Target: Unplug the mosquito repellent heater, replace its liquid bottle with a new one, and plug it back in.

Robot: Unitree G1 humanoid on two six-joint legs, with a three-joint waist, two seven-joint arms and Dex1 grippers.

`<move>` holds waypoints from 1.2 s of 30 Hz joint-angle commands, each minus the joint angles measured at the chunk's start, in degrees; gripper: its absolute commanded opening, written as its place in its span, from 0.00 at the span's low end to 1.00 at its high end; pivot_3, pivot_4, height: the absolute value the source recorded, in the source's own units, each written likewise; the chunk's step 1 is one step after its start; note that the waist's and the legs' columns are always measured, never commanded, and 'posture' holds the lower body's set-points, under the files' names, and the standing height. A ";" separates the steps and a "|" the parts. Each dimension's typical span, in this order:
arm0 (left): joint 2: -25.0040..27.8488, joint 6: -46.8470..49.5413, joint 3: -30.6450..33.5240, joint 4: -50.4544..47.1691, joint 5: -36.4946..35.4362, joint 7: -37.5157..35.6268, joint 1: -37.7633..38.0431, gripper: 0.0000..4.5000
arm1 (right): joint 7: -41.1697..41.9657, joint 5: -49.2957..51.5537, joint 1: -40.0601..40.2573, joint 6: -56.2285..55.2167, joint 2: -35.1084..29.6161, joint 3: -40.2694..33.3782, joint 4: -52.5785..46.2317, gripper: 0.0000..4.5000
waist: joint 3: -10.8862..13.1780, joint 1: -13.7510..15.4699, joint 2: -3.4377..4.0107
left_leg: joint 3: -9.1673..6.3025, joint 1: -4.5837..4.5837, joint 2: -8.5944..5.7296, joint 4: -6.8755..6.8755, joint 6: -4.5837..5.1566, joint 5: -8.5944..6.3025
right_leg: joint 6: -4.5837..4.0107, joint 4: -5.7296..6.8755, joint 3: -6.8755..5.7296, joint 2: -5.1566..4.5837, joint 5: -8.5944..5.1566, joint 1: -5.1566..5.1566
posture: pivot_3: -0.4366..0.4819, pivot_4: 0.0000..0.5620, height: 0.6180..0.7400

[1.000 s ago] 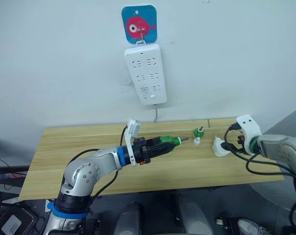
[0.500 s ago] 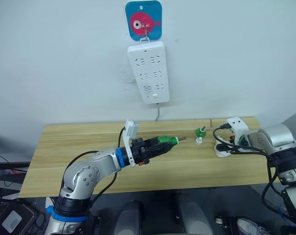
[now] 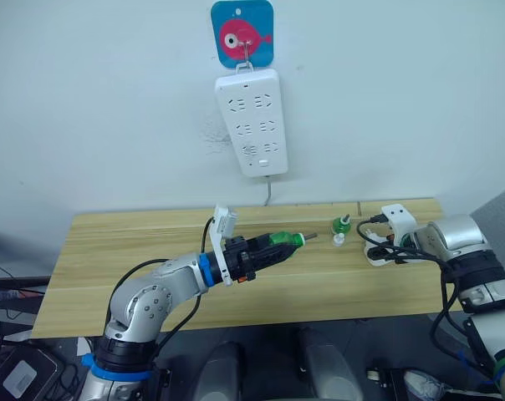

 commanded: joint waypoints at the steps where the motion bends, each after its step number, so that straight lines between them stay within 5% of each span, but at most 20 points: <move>1: -0.29 -1.35 -0.31 -2.14 0.25 -1.45 -0.10 0.52 | 1.50 -0.05 0.72 1.48 -0.55 -2.52 -3.91 0.66 | 0.00 0.01 0.00 | 0.00 -0.01 0.00 0.00 0.00 0.00 | 0.00 0.00 -0.01 0.00 0.00 0.00 | 0.39 0.47 1.00; 8: 1.06 -0.59 1.20 -0.51 -0.41 -3.93 -1.59 0.52 | 8.09 4.40 6.20 4.16 -9.59 -9.89 -21.00 0.66 | -0.02 0.24 0.05 | -0.15 -0.11 -0.05 -0.01 -0.01 0.00 | 0.01 -0.02 -0.47 -0.04 0.00 -0.03 | 0.37 0.40 1.00; 12: 4.05 5.26 4.56 2.43 -7.05 -7.50 -5.19 0.52 | 19.06 20.31 13.65 12.01 -14.94 -27.35 -40.95 0.66 | -0.08 0.65 0.14 | -0.48 -0.30 -0.07 0.01 -0.02 0.00 | 0.05 -0.07 -0.84 -0.03 -0.03 -0.04 | 0.34 0.36 1.00; 14: 5.78 8.66 6.00 4.38 -10.25 -9.17 -7.37 0.52 | 21.28 26.43 15.40 14.89 -13.81 -34.55 -46.40 0.66 | -0.14 0.45 0.14 | -0.60 -0.34 0.01 0.01 -0.02 0.00 | 0.05 -0.09 -0.96 -0.01 -0.03 -0.04 | 0.32 0.34 1.00; 18: 9.25 15.06 7.88 8.90 -15.53 -12.67 -12.91 0.52 | 18.31 42.72 13.88 15.74 -0.96 -50.90 -52.53 0.66 | -0.22 -0.09 0.10 | -0.65 -0.32 0.04 0.05 -0.04 0.01 | 0.05 -0.06 -1.00 0.05 -0.02 0.01 | 0.30 0.32 1.00; 26: 10.62 19.59 8.94 14.62 -18.11 -15.24 -22.49 0.52 | 6.57 63.53 14.56 15.69 0.67 -47.67 -54.47 0.66 | -0.30 -0.17 0.19 | -0.51 -0.31 -0.15 0.09 -0.05 0.02 | 0.04 0.00 -0.91 -0.03 -0.01 -0.01 | 0.28 0.29 1.00; 36: 11.36 21.90 8.06 12.17 -17.52 -17.26 -23.02 0.52 | -5.83 72.74 15.18 3.71 -3.00 -36.95 -54.00 0.66 | -0.45 -0.29 0.20 | -0.42 -0.94 -0.08 0.15 -0.37 0.22 | 0.02 0.36 -0.79 -0.17 0.00 -0.86 | 0.30 0.29 1.00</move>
